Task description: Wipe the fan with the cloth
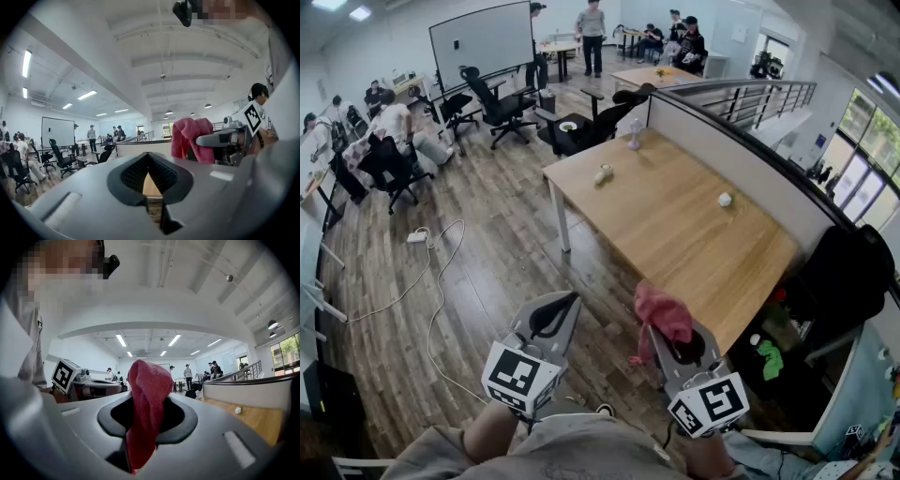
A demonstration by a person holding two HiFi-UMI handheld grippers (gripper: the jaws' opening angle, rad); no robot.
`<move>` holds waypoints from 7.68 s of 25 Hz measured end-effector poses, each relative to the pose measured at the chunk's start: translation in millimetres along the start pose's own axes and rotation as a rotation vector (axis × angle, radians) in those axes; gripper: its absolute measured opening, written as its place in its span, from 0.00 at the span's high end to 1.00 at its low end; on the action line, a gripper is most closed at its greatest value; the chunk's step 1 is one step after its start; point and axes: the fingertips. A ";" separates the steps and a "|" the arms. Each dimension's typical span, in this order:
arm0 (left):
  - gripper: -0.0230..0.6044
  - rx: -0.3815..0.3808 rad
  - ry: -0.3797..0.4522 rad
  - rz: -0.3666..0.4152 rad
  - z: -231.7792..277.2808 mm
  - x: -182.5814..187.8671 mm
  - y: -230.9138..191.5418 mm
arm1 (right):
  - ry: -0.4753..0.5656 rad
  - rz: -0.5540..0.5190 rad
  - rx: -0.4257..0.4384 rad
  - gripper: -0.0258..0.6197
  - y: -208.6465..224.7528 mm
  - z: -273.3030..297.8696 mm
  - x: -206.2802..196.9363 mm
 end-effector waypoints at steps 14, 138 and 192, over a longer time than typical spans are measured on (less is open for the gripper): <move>0.96 0.017 0.017 0.031 -9.4 -6.7 3.6 | -0.012 -0.003 0.027 0.78 -4.6 -8.8 -9.4; 0.55 -0.055 -0.576 -0.029 687.1 -228.2 -533.3 | -0.564 0.169 -0.043 0.78 396.2 742.2 -393.4; 0.68 -0.292 -0.581 0.061 687.6 -268.6 -552.5 | -0.860 -0.061 0.302 0.79 378.7 776.5 -468.0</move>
Point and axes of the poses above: the fingertips, and each gripper's own axes: z forward along the fingers, y to its right, x out of its top, and after that the axes turned 14 degrees about -z, right-handed
